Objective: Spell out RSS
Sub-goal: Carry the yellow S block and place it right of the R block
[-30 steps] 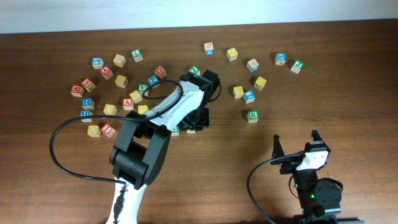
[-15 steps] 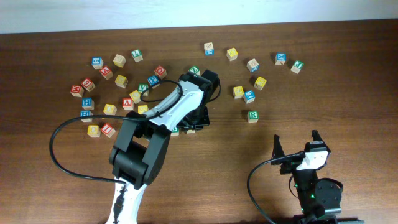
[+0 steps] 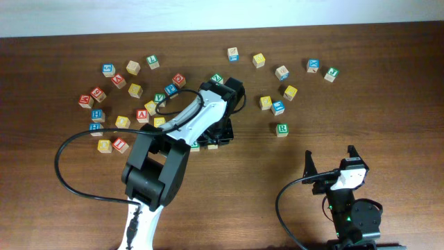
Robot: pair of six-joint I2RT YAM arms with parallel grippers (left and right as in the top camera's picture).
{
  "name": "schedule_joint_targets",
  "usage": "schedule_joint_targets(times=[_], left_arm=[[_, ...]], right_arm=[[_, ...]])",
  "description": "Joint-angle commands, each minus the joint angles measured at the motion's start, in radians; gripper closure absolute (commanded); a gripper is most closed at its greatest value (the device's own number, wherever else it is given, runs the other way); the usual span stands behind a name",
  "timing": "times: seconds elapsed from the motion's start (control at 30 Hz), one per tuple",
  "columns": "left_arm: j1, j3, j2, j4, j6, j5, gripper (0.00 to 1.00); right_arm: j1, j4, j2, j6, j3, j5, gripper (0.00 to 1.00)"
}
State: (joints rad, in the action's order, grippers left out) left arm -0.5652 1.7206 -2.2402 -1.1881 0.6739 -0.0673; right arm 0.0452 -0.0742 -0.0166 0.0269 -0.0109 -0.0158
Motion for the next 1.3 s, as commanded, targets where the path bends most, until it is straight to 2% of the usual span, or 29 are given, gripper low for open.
schedule_joint_targets(times=[0.0,0.17,0.43,0.57,0.67,0.7,0.73,0.77,0.97,1.03,1.1,1.2,1.27], left_arm=[[0.008,0.024,-0.005,-0.002,-0.016,-0.001,0.54],[0.008,0.079,-0.003,-0.026,-0.028,-0.001,0.54],[0.033,0.308,-0.003,-0.148,-0.058,-0.039,0.53],[0.094,0.486,-0.003,-0.269,-0.089,-0.04,0.47],[0.174,0.578,-0.003,-0.337,-0.142,-0.061,0.39],[0.205,0.584,-0.003,-0.349,-0.142,-0.082,0.31],[0.241,0.584,-0.003,-0.357,-0.142,-0.092,0.14],[0.284,0.584,-0.003,-0.367,-0.141,-0.089,0.09],[0.426,0.549,-0.005,-0.389,-0.14,-0.042,0.02],[0.431,0.483,-0.005,-0.331,-0.116,-0.042,0.0],[0.431,0.389,-0.005,-0.262,-0.026,-0.025,0.01],[0.431,0.336,-0.006,-0.187,-0.026,0.056,0.01],[0.431,0.335,-0.006,-0.177,-0.027,0.06,0.01]], right_arm=[[-0.007,-0.005,0.004,0.007,0.005,0.009,0.02],[-0.007,-0.005,0.004,0.007,0.005,0.009,0.02],[-0.007,-0.005,0.004,0.007,0.005,0.009,0.02],[-0.007,-0.005,0.004,0.007,0.005,0.009,0.02],[-0.007,-0.005,0.004,0.007,0.005,0.009,0.02],[-0.007,-0.005,0.004,0.007,0.005,0.009,0.02],[-0.007,-0.005,0.004,0.007,0.005,0.009,0.02],[-0.007,-0.005,0.004,0.007,0.005,0.009,0.02],[-0.007,-0.005,0.004,0.007,0.005,0.009,0.02],[-0.007,-0.005,0.004,0.007,0.005,0.009,0.02],[-0.007,-0.005,0.004,0.007,0.005,0.009,0.02],[-0.007,-0.005,0.004,0.007,0.005,0.009,0.02],[-0.007,-0.005,0.004,0.007,0.005,0.009,0.02]])
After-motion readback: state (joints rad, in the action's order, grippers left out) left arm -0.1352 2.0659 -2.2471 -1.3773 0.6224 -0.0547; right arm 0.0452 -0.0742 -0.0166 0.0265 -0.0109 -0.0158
